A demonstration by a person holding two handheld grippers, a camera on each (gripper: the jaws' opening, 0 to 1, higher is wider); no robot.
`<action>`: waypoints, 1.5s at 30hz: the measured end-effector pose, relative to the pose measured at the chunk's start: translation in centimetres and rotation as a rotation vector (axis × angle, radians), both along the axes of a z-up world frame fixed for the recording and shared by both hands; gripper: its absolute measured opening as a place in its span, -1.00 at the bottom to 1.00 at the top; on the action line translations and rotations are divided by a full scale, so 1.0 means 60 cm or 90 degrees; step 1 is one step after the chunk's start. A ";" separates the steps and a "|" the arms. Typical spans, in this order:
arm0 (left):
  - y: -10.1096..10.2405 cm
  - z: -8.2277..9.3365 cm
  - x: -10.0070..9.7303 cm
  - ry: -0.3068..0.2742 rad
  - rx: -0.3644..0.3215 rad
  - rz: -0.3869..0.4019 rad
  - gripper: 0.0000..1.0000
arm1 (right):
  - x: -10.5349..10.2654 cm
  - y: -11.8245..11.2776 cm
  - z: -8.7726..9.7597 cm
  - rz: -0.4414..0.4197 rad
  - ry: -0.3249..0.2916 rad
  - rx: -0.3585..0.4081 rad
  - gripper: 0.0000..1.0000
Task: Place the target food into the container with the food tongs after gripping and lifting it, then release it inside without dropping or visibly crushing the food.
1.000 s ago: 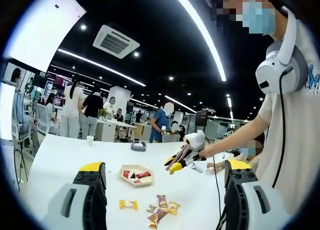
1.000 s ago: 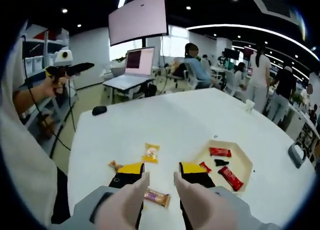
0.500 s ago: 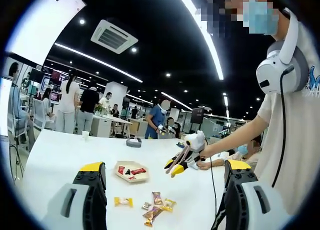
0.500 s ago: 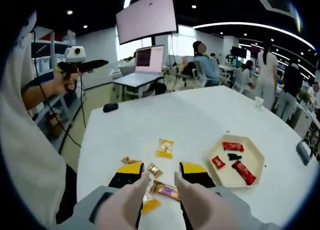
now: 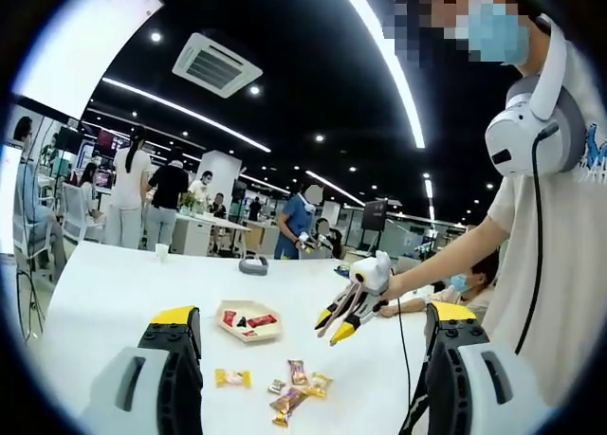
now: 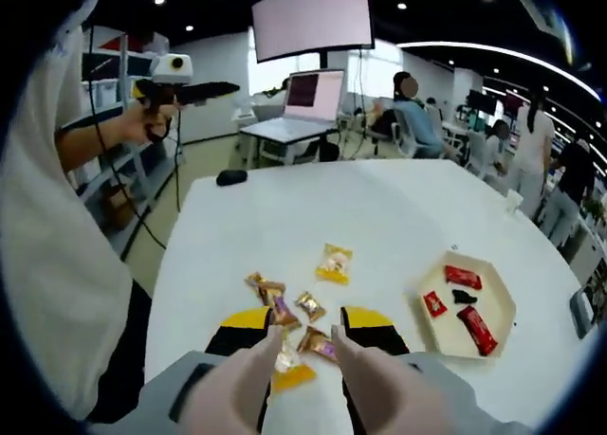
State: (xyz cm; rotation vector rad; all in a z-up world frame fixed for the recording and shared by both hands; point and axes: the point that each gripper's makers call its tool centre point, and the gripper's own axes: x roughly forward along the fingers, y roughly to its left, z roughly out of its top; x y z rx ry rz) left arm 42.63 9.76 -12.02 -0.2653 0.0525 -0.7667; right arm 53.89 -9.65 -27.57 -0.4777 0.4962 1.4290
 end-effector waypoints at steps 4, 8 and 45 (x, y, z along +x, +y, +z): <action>-0.001 -0.002 -0.001 0.004 -0.003 -0.001 0.99 | -0.003 -0.004 -0.007 -0.001 0.000 -0.009 -0.44; -0.006 0.000 -0.004 0.003 -0.012 -0.010 0.99 | -0.010 -0.006 -0.006 -0.005 -0.002 -0.002 -0.43; -0.035 -0.018 -0.014 0.033 -0.003 -0.038 0.99 | -0.071 -0.011 -0.103 0.071 0.018 -0.051 -0.41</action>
